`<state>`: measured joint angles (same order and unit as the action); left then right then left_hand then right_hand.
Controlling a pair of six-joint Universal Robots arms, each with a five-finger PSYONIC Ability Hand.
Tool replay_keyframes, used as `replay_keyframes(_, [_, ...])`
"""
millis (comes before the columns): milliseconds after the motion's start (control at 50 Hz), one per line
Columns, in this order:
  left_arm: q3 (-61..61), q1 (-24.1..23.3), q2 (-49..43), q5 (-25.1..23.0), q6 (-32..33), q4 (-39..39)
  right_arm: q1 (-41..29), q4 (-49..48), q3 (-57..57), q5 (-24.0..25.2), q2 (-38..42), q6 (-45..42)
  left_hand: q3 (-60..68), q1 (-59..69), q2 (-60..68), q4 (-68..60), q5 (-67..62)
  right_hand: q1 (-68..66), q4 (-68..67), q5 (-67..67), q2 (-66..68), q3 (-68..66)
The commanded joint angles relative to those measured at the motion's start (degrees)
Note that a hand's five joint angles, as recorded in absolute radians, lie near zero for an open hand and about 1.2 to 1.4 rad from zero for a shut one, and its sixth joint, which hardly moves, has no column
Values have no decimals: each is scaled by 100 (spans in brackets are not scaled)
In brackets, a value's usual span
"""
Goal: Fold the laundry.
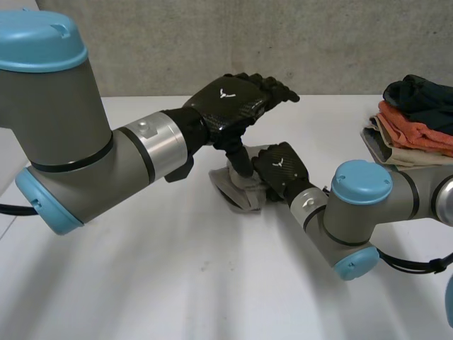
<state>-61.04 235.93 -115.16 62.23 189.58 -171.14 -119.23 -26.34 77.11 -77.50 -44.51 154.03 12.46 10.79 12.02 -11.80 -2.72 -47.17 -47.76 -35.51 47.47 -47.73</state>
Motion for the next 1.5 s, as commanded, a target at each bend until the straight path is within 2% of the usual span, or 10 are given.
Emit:
replay_keyframes(20, [-154, -3, -15, -1, 9, 1, 67, 121, -21, -55, 92, -48, 196, 363, 240, -262, -170, 997, 1056, 830, -1026, 1052])
replay_keyframes(140, [-154, -3, -6, -9, 9, -8, 67, 112, -12, -99, 56, -57, 196, 363, 240, -262, -170, 366, 424, 199, -395, 421])
replay_keyframes(160, [-154, -3, -6, -1, 9, -8, 67, 112, -12, -99, 56, -57, 196, 363, 240, -262, -170, -304, -246, -471, 275, -249])
replay_keyframes(180, [-154, -3, -6, -9, 0, -8, 67, 112, -12, -90, 65, -66, 196, 363, 240, -262, -170, -2543, -2484, -2710, 2513, -2487])
replay_keyframes(200, [-154, -3, -6, -1, 0, -8, 67, 103, -12, -81, 65, -84, 196, 363, 240, -262, -170, -3275, -3217, -3442, 3246, -3220])
replay_keyframes(500, [-92, -12, 169, 17, 9, -34, 532, -1601, -758, -2, -488, 153, 213, 380, 257, -279, -186, -3283, -3224, -3449, 3253, -3227])
replay_keyframes(720, [-110, 23, 407, 26, -9, -131, 1999, -1699, -2050, 50, -621, 962, 196, 363, 240, -262, -170, -3283, -3224, -3449, 3253, -3227])
replay_keyframes(1060, [-365, -3, 389, 34, 9, -139, 4294, -1444, -3527, 1394, 793, 1823, 213, 380, 257, -279, -186, -3283, -3224, -3449, 3253, -3227])
replay_keyframes(1220, [-461, -12, 310, 43, 18, -131, 4777, -1101, -3888, 3063, 1945, 2368, 230, 397, 274, -296, -203, -3283, -3224, -3449, 3253, -3227])
replay_keyframes(1500, [-585, -21, 363, 254, 18, -131, 4962, -1057, -3792, 3101, 2228, 2368, 230, 397, 274, -296, -203, -2706, -2647, -2873, 2676, -2650])
